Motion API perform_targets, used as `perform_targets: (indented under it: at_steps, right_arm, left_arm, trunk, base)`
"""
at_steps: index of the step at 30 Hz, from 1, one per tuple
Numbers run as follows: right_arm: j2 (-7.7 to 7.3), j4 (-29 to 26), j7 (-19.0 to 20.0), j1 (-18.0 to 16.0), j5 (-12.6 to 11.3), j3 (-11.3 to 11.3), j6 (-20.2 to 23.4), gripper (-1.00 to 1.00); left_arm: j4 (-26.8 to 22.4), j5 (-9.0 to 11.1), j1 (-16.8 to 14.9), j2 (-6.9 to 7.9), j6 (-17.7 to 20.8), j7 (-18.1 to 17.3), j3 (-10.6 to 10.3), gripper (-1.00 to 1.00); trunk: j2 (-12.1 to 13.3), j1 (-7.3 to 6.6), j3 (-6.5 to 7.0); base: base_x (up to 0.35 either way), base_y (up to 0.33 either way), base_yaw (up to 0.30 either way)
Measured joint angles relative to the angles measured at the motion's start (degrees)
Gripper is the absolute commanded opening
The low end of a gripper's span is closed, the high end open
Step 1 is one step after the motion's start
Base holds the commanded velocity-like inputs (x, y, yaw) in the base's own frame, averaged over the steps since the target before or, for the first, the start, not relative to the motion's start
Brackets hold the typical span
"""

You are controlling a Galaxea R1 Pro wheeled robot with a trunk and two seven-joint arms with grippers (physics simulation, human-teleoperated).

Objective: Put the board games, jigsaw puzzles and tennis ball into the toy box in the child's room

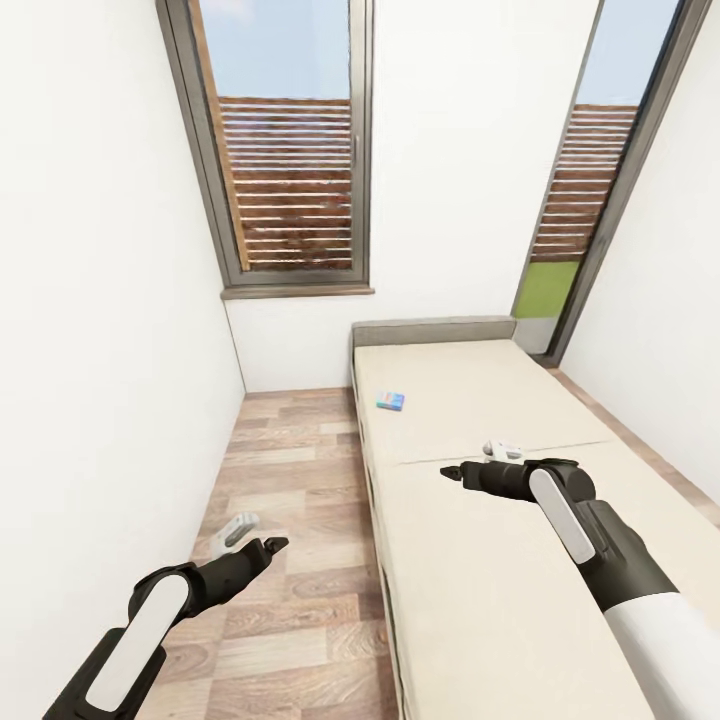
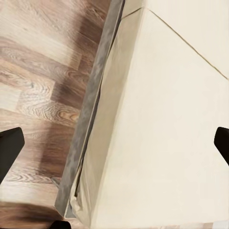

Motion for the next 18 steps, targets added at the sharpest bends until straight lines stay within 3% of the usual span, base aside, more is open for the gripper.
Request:
perform_targets:
  at_steps: [18]
  right_arm:
    - [0.06,0.0,-0.05,-0.01,0.08,0.0,-0.01,1.0]
  left_arm:
    - [0.0,0.2,0.0,0.01,0.05,0.0,0.03,1.0]
  trunk:
    - [0.0,0.0,0.0]
  base:
    - [0.007,0.005,0.111]
